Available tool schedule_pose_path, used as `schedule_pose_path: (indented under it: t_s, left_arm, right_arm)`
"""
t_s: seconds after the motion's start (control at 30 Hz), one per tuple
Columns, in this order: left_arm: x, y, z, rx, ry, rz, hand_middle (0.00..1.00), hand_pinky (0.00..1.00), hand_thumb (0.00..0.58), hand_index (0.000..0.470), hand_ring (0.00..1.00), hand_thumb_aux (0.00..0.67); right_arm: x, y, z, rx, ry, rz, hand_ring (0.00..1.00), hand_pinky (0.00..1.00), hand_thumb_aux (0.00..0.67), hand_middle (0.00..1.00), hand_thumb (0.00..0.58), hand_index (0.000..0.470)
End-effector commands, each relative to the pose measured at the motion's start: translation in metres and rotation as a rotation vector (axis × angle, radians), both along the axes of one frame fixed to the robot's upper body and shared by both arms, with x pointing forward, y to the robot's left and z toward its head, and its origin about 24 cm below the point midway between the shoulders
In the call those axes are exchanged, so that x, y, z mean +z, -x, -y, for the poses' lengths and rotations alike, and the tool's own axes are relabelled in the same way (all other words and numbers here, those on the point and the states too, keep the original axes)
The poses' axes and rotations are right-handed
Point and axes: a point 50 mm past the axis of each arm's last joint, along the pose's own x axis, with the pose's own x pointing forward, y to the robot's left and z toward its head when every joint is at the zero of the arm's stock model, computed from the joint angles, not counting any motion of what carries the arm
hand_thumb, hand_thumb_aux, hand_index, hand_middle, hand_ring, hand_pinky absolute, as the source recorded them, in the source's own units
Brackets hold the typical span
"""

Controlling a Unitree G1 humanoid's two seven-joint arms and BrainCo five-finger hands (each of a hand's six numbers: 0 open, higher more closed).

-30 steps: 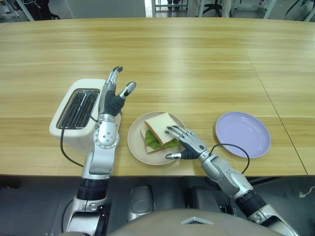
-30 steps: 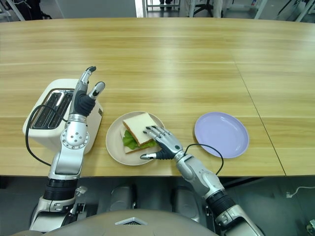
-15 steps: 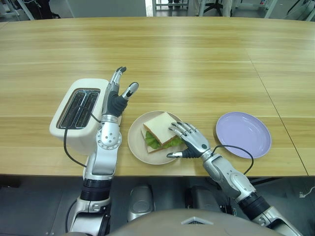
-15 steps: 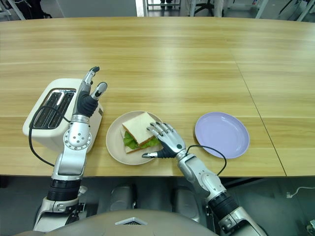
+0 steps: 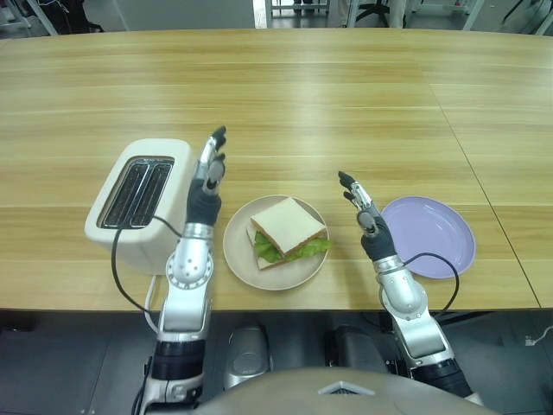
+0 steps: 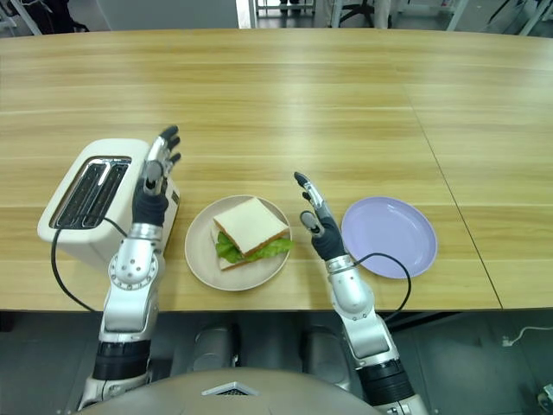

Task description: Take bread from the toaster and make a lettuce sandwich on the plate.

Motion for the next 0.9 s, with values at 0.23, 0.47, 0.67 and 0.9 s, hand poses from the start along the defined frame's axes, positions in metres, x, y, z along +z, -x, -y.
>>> schedule_pose_path:
  t_s: [0.23,0.47,0.67,0.9]
  left_arm:
    - [-0.039,0.049,0.003,-0.278,-0.003,-0.156,1.0,1.0,0.58,0.46,1.0,0.67]
    - [-0.039,0.068,-0.002,-0.473,0.038,-0.185,1.0,1.0,0.58,0.46,1.0,0.67]
    - [-0.038,0.082,-0.006,-0.594,0.036,-0.227,1.0,1.0,0.58,0.46,1.0,0.67]
    - [-0.042,0.101,-0.007,-0.715,0.029,-0.313,1.0,1.0,0.58,0.46,1.0,0.67]
  right_arm:
    - [-0.021,0.024,0.023,0.049,0.01,-0.117,1.0,1.0,0.67,1.0,0.58,0.46]
    - [-0.036,0.037,0.016,0.206,0.043,-0.176,1.0,1.0,0.67,1.0,0.58,0.46]
    - [-0.038,0.045,0.007,0.339,0.047,-0.198,1.0,1.0,0.67,1.0,0.58,0.46]
    - [-0.042,0.054,-0.001,0.433,0.038,-0.255,1.0,1.0,0.67,1.0,0.58,0.46]
